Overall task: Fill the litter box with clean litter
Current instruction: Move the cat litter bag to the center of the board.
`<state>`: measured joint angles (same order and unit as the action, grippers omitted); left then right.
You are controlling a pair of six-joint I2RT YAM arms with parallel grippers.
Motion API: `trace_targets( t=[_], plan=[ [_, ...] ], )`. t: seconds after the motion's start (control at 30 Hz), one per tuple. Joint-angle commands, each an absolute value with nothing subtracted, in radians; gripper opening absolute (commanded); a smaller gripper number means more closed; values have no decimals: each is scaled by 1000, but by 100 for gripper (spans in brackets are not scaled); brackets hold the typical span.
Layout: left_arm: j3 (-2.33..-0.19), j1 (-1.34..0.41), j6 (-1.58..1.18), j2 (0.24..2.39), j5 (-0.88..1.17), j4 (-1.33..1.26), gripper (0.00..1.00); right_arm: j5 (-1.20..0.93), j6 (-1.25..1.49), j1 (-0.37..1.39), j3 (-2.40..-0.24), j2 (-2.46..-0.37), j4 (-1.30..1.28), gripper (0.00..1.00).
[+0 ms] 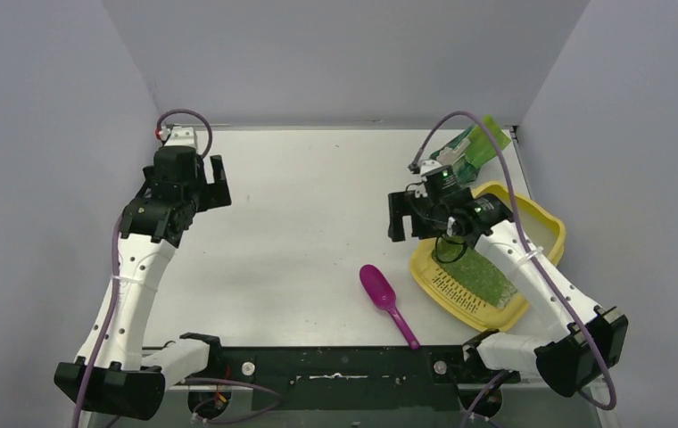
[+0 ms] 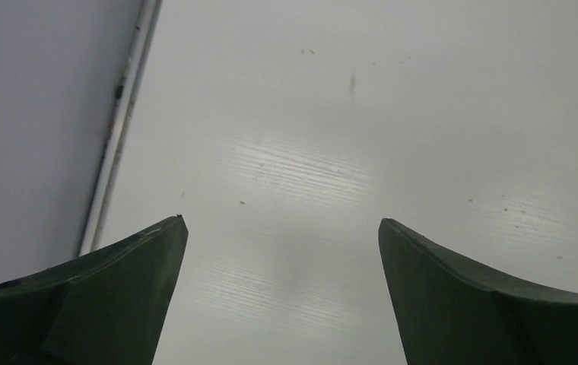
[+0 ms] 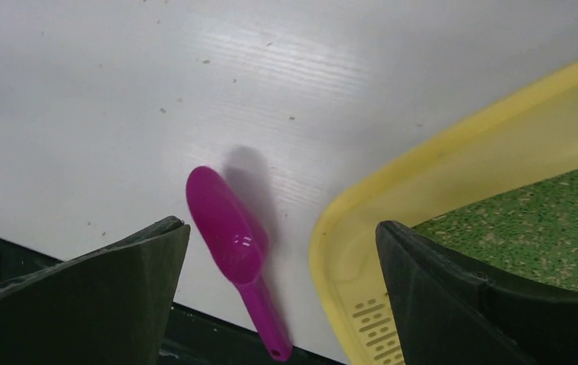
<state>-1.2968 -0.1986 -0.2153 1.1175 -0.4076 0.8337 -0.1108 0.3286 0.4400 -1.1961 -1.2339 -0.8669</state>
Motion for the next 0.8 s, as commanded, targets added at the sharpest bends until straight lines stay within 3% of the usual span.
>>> trace_targets(
  t=[0.0, 0.33, 0.77],
  plan=[
    [-1274, -97, -309, 1114, -85, 848, 97, -6, 390, 626, -1168, -1220, -884, 100],
    [-1087, 149, -450, 1019, 371, 705, 97, 105, 566, 979, -1002, -1274, -853, 100],
    [-1124, 170, -400, 992, 444, 758, 97, 253, 665, 1081, -855, -1423, -794, 98]
  ],
)
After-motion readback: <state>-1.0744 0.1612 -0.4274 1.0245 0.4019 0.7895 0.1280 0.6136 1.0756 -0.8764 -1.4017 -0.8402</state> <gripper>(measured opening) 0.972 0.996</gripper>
